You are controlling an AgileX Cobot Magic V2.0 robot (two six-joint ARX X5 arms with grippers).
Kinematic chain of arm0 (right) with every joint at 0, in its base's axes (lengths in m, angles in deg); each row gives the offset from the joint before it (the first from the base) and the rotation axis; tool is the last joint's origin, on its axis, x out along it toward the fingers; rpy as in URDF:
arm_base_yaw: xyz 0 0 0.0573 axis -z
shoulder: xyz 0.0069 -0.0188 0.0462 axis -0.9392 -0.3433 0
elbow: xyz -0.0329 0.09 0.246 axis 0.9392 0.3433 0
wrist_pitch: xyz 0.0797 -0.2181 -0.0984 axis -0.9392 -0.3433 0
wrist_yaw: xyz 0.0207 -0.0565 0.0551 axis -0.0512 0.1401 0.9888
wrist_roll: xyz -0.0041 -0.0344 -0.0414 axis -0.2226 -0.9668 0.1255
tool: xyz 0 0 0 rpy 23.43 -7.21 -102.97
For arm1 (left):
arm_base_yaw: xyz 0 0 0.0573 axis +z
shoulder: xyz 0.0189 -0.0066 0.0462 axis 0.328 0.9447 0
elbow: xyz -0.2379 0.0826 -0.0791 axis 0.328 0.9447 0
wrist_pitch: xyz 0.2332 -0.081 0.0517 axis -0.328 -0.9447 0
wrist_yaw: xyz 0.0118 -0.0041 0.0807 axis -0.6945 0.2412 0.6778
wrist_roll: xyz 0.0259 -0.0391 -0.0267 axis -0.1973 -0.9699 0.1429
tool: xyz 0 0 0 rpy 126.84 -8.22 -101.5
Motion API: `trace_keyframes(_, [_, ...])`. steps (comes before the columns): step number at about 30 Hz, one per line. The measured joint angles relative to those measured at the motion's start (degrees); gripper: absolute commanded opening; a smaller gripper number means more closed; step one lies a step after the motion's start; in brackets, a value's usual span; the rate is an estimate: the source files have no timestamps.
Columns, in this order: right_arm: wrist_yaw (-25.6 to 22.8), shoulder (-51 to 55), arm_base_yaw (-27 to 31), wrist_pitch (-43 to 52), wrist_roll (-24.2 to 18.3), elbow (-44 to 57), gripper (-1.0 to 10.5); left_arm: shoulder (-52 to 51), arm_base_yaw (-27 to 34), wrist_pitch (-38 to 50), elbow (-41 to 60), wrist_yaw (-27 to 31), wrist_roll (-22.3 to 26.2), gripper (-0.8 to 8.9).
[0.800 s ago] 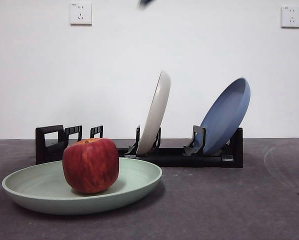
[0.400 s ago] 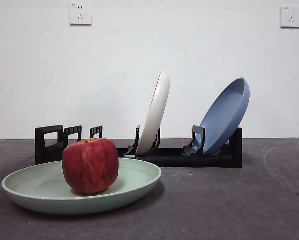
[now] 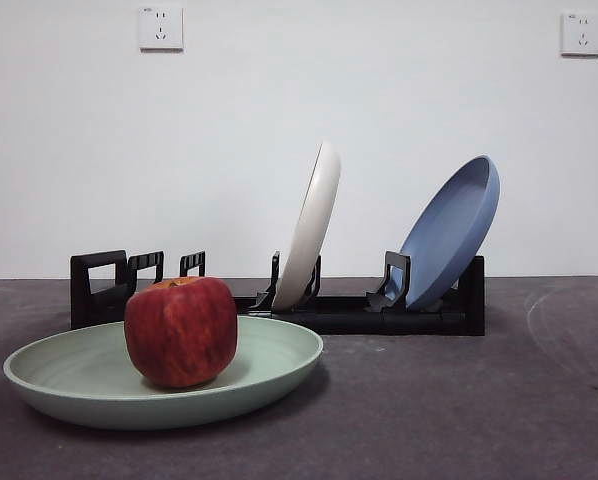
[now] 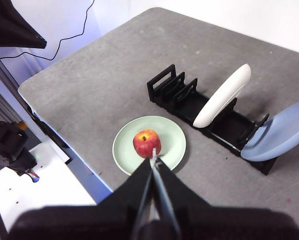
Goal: Take the green plate from the plate rack,put the plate on the table,take the apple from the table,put the apple in the plate
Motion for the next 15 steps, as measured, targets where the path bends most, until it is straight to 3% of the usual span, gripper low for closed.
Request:
trace_keyframes(8, [-1.4, 0.0, 0.0, 0.0, 0.4, 0.3, -0.1, 0.0, 0.0, 0.0, 0.0, 0.0, 0.0, -0.08])
trace_keyframes(15, [-5.8, 0.0, 0.0, 0.0, 0.7, 0.3, -0.1, 0.1, 0.0, 0.5, 0.0, 0.0, 0.0, -0.03])
